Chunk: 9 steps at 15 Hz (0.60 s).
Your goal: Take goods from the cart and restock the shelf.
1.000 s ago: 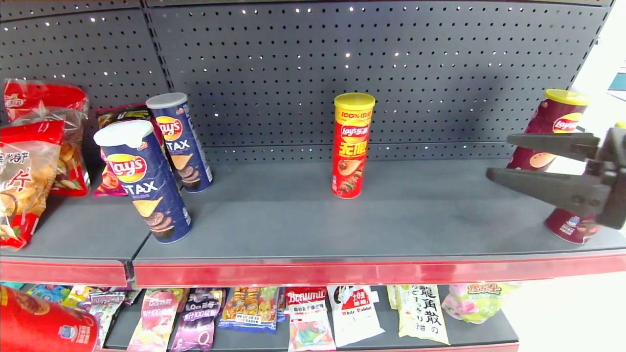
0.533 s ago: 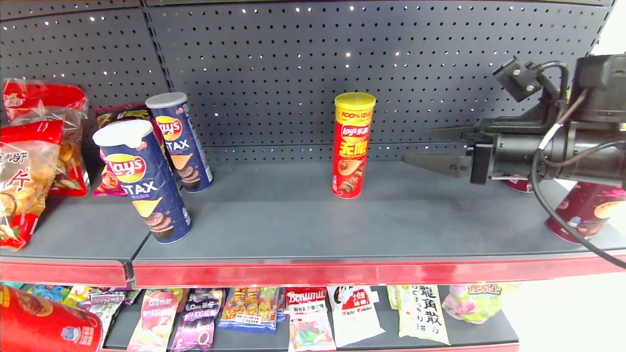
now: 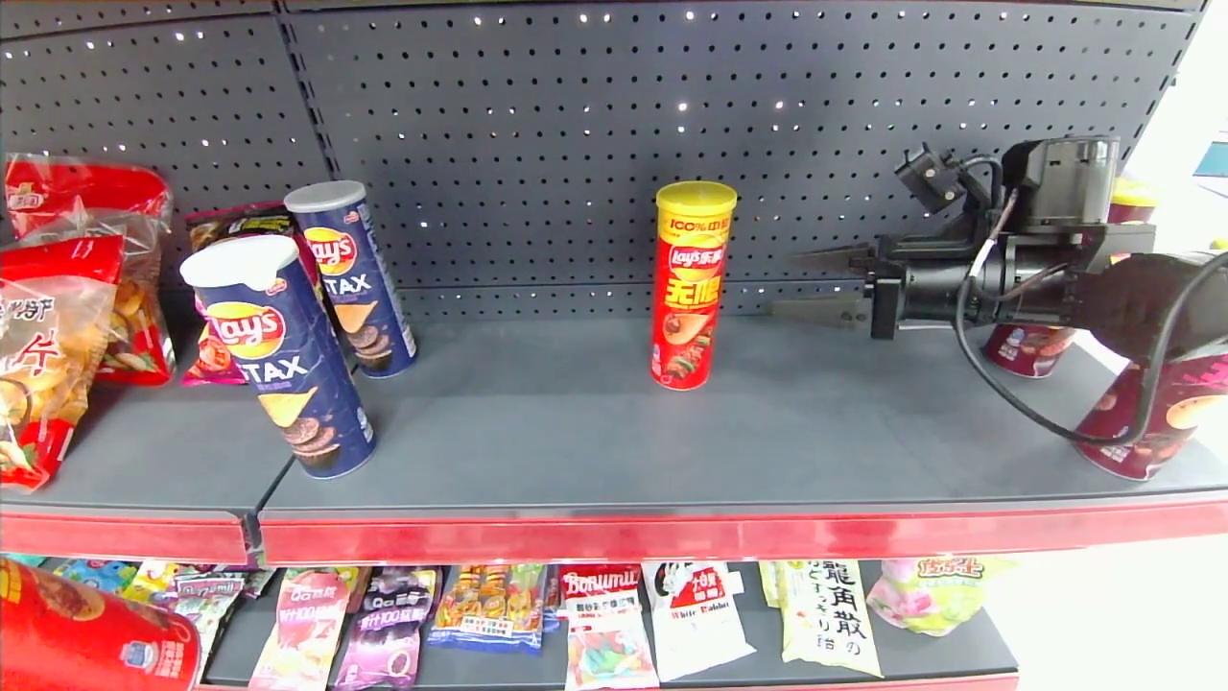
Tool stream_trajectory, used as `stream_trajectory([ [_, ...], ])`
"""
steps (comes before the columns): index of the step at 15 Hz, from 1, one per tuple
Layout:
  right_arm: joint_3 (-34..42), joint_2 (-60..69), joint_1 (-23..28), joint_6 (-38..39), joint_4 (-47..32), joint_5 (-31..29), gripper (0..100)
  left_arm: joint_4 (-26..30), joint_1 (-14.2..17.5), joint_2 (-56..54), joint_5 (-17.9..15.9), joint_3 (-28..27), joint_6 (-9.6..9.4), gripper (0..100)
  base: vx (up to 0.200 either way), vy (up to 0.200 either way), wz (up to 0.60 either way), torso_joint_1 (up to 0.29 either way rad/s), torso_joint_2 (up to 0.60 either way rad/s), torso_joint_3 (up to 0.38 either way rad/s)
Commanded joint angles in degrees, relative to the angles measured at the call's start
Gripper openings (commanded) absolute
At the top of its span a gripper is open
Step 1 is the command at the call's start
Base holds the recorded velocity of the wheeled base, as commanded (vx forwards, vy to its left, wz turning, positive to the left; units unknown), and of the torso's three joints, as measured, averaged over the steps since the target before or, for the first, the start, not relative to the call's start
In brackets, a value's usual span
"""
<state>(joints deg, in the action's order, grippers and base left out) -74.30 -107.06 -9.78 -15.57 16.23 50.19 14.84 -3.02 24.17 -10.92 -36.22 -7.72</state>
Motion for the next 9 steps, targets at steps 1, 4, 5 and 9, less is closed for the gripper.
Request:
stream_trajectory([
  [1,-3.2,-3.6,0.5,0.6,0.0,0.4,100,0.0,0.0,0.3,0.1,0.0,-0.11,0,0.000,0.000,0.00,0.000,0.00,0.000],
  [4,-5.2,-4.1,-0.4,4.1,0.0,0.3,100,0.0,0.0,0.2,0.1,0.1,-0.11,0,0.000,0.000,0.00,0.000,0.00,0.000],
  [5,-6.7,-5.2,-0.6,4.1,-0.1,0.3,100,0.0,0.0,0.1,0.1,0.2,-0.11,0,0.000,0.000,0.00,0.000,0.00,0.000],
  [9,-11.9,-8.2,-2.6,4.1,0.0,0.3,100,0.0,0.0,0.1,0.0,0.1,-0.11,0,0.000,0.000,0.00,0.000,0.00,0.000],
])
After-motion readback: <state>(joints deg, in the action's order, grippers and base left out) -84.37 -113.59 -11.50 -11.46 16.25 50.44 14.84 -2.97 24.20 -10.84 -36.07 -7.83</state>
